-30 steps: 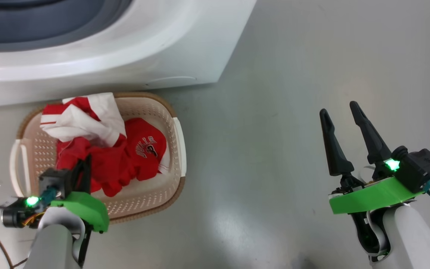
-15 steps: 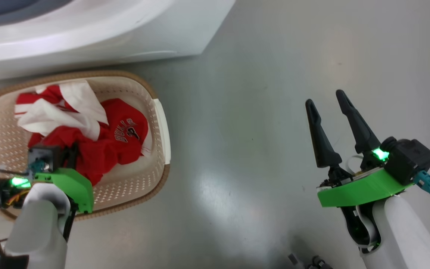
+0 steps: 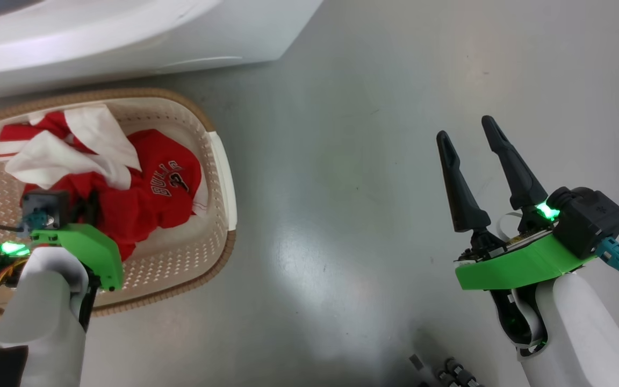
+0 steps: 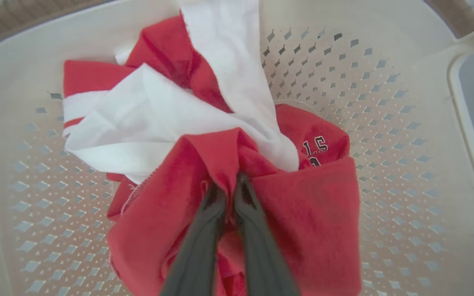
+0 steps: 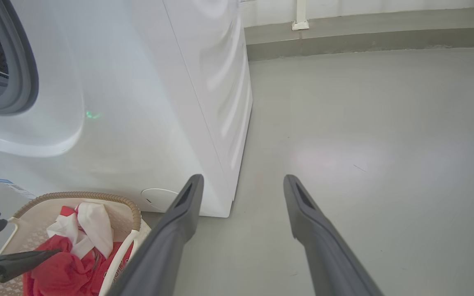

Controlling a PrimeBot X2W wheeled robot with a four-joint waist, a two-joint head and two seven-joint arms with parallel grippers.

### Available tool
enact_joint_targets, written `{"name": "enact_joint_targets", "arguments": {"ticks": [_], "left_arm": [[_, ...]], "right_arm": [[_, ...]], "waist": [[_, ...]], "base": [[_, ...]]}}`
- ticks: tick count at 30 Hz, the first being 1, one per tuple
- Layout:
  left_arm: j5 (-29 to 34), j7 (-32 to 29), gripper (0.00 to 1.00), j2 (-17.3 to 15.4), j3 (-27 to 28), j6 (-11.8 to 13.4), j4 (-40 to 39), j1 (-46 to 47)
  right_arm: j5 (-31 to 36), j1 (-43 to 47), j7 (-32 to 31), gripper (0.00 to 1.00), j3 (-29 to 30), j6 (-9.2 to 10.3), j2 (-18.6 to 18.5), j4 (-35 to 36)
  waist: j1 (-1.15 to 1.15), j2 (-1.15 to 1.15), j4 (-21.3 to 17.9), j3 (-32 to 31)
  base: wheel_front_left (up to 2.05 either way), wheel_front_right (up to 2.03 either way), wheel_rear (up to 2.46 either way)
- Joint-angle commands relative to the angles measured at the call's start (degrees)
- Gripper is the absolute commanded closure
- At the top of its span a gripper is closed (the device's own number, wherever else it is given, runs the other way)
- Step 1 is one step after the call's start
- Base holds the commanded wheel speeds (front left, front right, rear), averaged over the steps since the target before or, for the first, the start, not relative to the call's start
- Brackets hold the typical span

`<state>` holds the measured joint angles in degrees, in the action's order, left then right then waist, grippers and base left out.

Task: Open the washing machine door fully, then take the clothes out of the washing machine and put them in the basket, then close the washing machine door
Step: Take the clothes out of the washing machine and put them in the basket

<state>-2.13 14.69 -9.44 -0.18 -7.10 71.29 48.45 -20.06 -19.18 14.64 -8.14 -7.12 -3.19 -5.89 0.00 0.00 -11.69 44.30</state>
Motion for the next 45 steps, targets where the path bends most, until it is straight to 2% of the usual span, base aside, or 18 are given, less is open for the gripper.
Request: {"name": "enact_joint_targets", "arguments": {"ticks": [1,13,30,45], "left_arm": [[-1.00,0.30,0.00,-1.60,1.21,-0.22,-0.82,-1.33],[-3.51,0.30,0.00,-0.16,2.40,-0.26,-5.26,-6.86],[-5.24,0.30,0.00,2.20,4.49,-0.37,-25.22,-20.88],[-4.00,0.30,0.00,3.50,6.95,-0.38,-42.35,-32.20]], "right_arm": [[0.42,0.50,0.36,0.00,-0.85,-0.36,0.16,0.98],[0.55,1.67,0.36,0.00,-0.05,-0.36,-1.01,-0.43],[-0.19,8.60,0.36,0.00,2.90,-0.36,-2.85,-2.09],[-0.72,15.81,0.36,0.00,4.33,-0.36,-3.65,-2.11]], "waist": [[0.00,0.00,0.64,-0.91],[0.00,0.00,3.37,-7.56],[0.00,0.00,7.65,-22.24],[0.00,0.00,8.40,-32.65]], "base": [[0.00,0.00,0.00],[0.00,0.00,0.00],[0.00,0.00,0.00],[0.00,0.00,0.00]]}}
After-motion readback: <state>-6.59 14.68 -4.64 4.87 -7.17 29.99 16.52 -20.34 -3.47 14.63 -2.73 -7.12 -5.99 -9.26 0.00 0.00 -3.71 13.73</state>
